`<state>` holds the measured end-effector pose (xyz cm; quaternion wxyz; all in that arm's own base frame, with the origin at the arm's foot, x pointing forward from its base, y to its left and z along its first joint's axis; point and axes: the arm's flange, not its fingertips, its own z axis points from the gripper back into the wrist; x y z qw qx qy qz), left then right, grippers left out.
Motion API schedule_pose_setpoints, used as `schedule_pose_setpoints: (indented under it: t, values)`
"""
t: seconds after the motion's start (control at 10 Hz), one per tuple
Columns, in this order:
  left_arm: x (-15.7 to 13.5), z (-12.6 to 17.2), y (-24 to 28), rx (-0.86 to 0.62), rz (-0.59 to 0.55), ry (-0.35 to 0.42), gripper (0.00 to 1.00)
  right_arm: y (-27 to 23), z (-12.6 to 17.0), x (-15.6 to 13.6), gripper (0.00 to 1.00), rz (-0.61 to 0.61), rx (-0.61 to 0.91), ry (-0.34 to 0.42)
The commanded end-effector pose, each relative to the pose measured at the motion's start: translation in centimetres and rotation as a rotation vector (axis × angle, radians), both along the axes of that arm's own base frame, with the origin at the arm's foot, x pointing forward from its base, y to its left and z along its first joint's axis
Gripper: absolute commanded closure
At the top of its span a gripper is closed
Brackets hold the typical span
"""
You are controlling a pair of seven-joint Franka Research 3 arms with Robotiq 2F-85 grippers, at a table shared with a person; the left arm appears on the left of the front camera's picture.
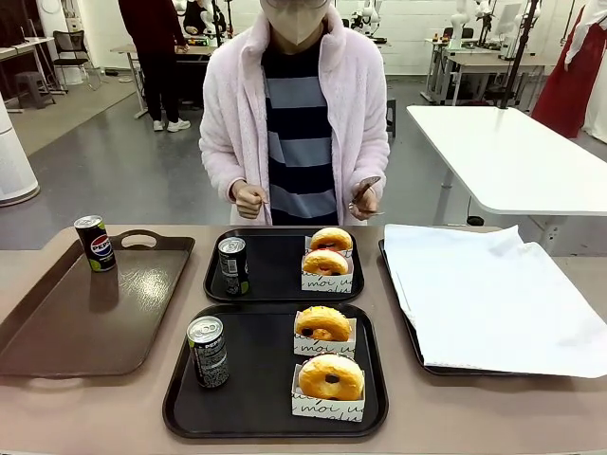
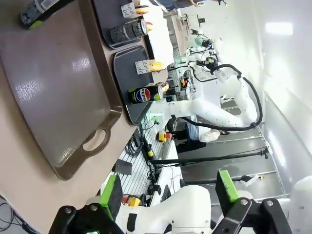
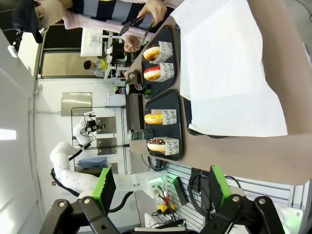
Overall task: Set up donuts and drinks on trays.
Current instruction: Pick up one Pepsi coke from the Handle tray and place it on the Flat Tray without a Pepsi coke.
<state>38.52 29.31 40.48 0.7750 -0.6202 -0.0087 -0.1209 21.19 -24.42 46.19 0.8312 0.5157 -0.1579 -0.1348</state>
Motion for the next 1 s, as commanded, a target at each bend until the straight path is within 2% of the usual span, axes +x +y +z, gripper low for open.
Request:
schedule_pose_setpoints:
  t: [0.0,0.7,0.8,0.9]
  values:
    - [0.5,-0.1,-0.3,-0.010,0.003,-0.007,0.00,0.0,0.1,0.1,0.00,-0.001,0.017,-0.027]
    - [0.4,-0.2,-0.4,-0.010,-0.009,-0.003,0.00,0.0,0.1,0.1,0.00,-0.001,0.017,-0.027]
    - [0.0,0.8,-0.9,-0.008,0.015,-0.092,0.00,0.0,0.1,0.1,0.00,-0.001,0.017,-0.027]
    - [-0.5,1.2,-1.0,-0.019,0.044,-0.133,0.00,0.0,0.1,0.1,0.00,-0.001,0.017,-0.027]
